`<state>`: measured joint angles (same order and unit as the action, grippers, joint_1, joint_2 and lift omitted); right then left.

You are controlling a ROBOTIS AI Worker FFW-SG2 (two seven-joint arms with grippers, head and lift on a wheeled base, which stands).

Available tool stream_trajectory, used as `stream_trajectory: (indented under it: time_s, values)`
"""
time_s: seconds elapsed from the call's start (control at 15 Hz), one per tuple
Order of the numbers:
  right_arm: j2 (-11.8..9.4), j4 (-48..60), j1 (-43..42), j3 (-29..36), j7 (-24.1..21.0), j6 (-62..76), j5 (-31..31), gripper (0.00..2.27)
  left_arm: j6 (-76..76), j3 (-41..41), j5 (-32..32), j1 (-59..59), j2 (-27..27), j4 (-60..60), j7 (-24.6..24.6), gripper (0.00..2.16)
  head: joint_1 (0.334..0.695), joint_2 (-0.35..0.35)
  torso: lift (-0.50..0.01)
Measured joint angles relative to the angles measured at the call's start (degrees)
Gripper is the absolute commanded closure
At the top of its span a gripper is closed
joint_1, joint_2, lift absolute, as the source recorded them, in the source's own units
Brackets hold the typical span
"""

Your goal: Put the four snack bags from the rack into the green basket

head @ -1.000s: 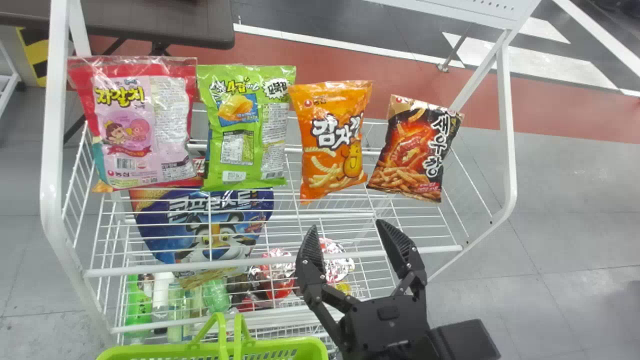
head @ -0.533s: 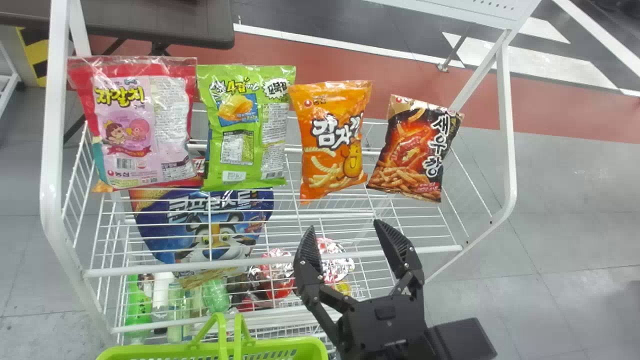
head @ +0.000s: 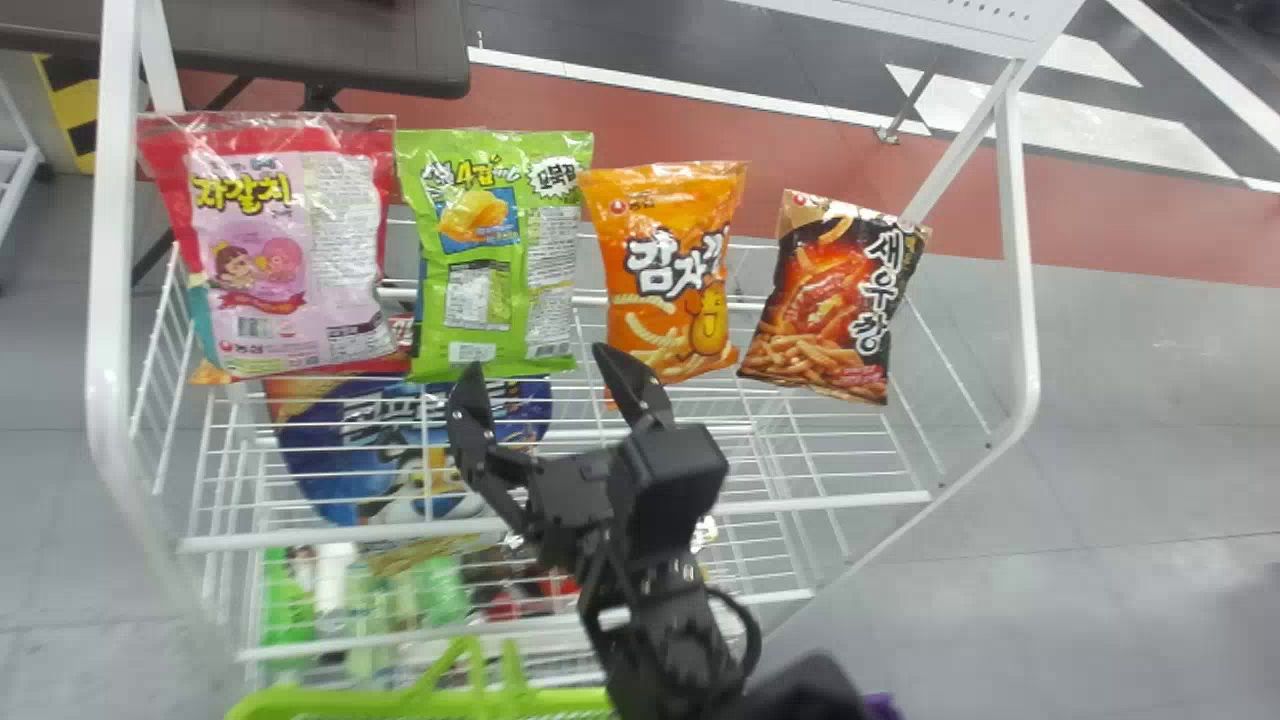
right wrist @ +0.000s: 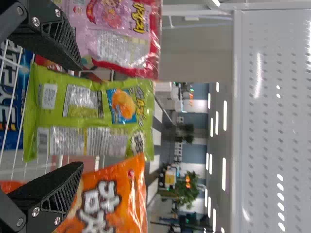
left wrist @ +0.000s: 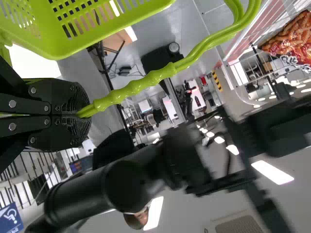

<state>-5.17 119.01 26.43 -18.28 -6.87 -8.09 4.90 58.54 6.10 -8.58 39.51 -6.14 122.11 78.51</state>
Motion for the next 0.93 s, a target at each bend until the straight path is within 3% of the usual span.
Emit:
stream_trajectory:
  time_s: [0.2, 0.67, 0.93]
  values:
    - [0.5, -7.1, -10.3, -4.1, 0.0, -6.4, -5.2, 0.13, 0.0, 0.7, 0.5, -0.4, -0.3, -0.6, -0.1, 1.88, 0.695, -0.117, -0.007]
    - [4.6, -17.9, -24.4, -7.8, 2.3, -10.4, -12.3, 0.18, -0.2, 1.3, -0.2, -1.8, -1.0, -2.5, 0.0, 1.88, 0.695, 0.024, -0.007]
    - [5.2, -23.9, -29.9, -9.8, 2.7, -11.1, -12.2, 0.19, -0.1, 1.0, -0.6, -2.5, -1.4, -3.2, 0.0, 1.88, 0.695, 0.068, -0.007]
